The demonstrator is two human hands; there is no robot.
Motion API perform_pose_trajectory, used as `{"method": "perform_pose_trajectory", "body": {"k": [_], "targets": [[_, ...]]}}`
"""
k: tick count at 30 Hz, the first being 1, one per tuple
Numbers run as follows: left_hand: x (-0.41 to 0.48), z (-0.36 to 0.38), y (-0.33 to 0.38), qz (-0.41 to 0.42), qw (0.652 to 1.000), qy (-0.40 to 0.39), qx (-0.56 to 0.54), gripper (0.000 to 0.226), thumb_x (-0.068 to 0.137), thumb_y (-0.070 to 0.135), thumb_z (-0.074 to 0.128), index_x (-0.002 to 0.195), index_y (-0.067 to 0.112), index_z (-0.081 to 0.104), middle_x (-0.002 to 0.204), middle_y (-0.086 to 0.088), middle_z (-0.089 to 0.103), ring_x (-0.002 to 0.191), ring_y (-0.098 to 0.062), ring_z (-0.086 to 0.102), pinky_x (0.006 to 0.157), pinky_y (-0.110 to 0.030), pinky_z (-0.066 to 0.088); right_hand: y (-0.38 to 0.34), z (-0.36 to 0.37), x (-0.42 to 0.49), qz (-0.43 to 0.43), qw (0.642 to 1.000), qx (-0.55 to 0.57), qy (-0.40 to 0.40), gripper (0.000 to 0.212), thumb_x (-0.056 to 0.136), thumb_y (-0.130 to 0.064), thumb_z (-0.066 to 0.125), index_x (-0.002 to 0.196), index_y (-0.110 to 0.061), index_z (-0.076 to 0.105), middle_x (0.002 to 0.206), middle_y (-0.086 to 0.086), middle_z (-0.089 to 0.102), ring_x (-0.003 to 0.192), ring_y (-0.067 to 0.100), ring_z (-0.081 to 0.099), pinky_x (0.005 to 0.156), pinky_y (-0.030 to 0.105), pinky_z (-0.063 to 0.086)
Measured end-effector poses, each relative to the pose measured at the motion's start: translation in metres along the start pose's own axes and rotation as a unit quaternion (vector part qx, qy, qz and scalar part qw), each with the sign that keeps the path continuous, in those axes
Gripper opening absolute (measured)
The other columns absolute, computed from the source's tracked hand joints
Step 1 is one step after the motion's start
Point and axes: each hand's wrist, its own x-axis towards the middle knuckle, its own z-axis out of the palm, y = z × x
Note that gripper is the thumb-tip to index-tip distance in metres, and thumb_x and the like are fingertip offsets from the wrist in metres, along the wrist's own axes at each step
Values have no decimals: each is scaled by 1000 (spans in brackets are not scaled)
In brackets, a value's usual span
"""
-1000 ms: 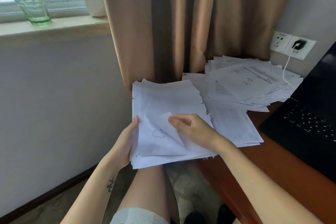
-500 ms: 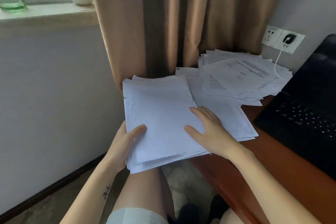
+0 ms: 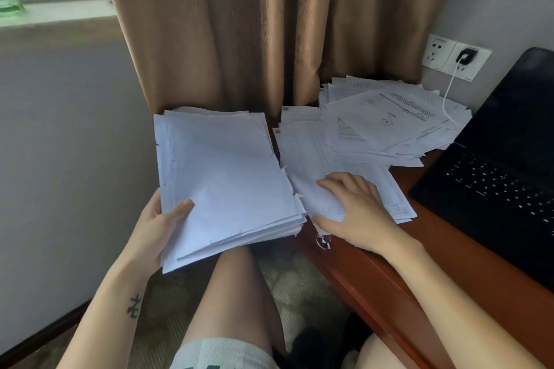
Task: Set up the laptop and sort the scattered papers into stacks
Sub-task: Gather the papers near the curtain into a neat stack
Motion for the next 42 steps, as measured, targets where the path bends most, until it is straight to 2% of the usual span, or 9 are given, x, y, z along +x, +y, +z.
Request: {"method": "perform_pose_trajectory", "body": {"k": [7, 11, 16, 18, 25, 29, 31, 34, 42], "targets": [[-4, -10, 0, 5, 1000, -6, -8, 38, 99, 11, 65, 130, 34, 62, 122, -1, 76, 108, -28, 75, 102, -52, 53, -1, -5, 0, 45, 978, 107, 171, 7, 96, -31, 63, 95, -26, 67, 82, -15, 61, 78, 10, 55, 66, 31, 43], [-8, -5, -2, 0, 1000, -28, -12, 42, 98, 13, 67, 135, 32, 60, 123, -3, 76, 109, -32, 74, 100, -55, 54, -1, -14, 1, 100, 931, 279, 214, 28, 97, -27, 65, 69, -24, 59, 55, -12, 47, 51, 7, 39, 50, 20, 29], [-10, 14, -5, -4, 998, -57, -6, 43, 98, 14, 68, 137, 32, 58, 120, -4, 76, 105, -33, 75, 96, -55, 56, -21, -41, 2, 117, 855, 437, 253, 39, 100, -28, 63, 62, -24, 54, 52, -18, 44, 53, 2, 37, 51, 17, 29], [-12, 22, -9, -13, 998, -67, -2, 42, 99, 15, 68, 136, 32, 58, 119, -3, 77, 104, -33, 76, 94, -55, 57, -35, -50, 1, 77, 862, 445, 230, 42, 98, -31, 64, 58, -28, 51, 53, -15, 39, 53, 5, 34, 50, 18, 25], [-12, 26, -12, -31, 996, -79, -19, 36, 100, 19, 66, 134, 25, 58, 119, -6, 76, 105, -33, 75, 92, -54, 58, -66, -39, -1, 38, 911, 397, -107, 36, 97, -52, 50, 108, -27, 72, 101, -17, 74, 97, -7, 65, 86, 9, 44], [-11, 27, -8, -42, 995, -77, -49, 30, 102, 27, 61, 133, 24, 60, 120, -7, 76, 105, -32, 75, 90, -50, 57, -57, -26, -4, 81, 916, 393, -6, 35, 100, -47, 50, 118, -26, 71, 116, -16, 69, 113, -1, 62, 104, 21, 46], [-12, 27, -7, -46, 994, -78, -55, 34, 101, 31, 63, 134, 25, 60, 121, -6, 76, 107, -33, 75, 92, -52, 57, -42, -23, -7, 113, 958, 251, 82, 31, 100, -42, 55, 126, -27, 65, 122, -23, 60, 123, 6, 52, 105, 26, 43], [-12, 27, -11, -39, 996, -77, -28, 36, 99, 26, 67, 134, 24, 59, 120, -6, 76, 105, -32, 75, 96, -56, 57, -26, -19, -13, 211, 969, 93, 85, 64, 94, -58, 56, 145, -19, 47, 133, -3, 54, 128, 22, 42, 105, 36, 38], [-16, 27, -10, -18, 996, -91, -1, 75, 70, 60, 87, 134, 34, 59, 119, -1, 77, 104, -29, 76, 92, -56, 58, -35, -12, -7, 236, 895, 373, 67, 99, 84, -25, 82, 158, -24, 17, 114, -7, 55, 102, 5, 57, 80, 21, 49]]}}
